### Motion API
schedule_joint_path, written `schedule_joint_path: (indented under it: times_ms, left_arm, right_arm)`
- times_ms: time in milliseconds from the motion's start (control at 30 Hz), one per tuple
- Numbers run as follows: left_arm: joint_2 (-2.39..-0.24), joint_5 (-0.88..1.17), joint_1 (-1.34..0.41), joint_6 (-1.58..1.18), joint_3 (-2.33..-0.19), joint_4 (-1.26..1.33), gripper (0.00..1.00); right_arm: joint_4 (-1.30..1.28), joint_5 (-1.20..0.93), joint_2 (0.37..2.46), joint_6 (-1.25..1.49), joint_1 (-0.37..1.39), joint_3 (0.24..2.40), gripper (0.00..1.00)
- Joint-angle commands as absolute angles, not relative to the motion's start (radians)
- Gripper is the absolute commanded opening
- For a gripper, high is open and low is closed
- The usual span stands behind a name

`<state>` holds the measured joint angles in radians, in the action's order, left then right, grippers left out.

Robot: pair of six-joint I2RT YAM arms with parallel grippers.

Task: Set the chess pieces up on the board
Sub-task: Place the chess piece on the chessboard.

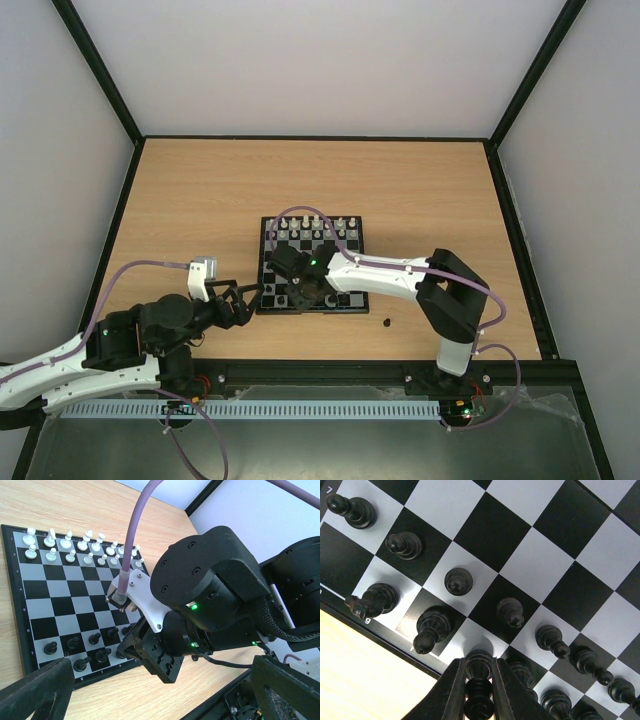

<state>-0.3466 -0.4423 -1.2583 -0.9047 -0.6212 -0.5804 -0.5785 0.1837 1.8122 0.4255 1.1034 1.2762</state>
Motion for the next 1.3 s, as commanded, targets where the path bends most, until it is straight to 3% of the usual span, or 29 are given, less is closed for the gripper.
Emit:
schedule_joint_path:
  times_ms: [0, 1267]
  left_arm:
    - [-0.347, -0.454, -1.263, -0.891, -0.615, -0.565, 0.99]
    - [-0.344, -0.469, -1.262, -0.891, -0.615, -0.577, 0.99]
  right_arm:
    - [-0.609, 0.173, 1.834, 0.408, 1.095, 1.307, 0.14]
    - [-0.593, 0.15, 1.865, 0.397, 1.083, 1.319, 0.2]
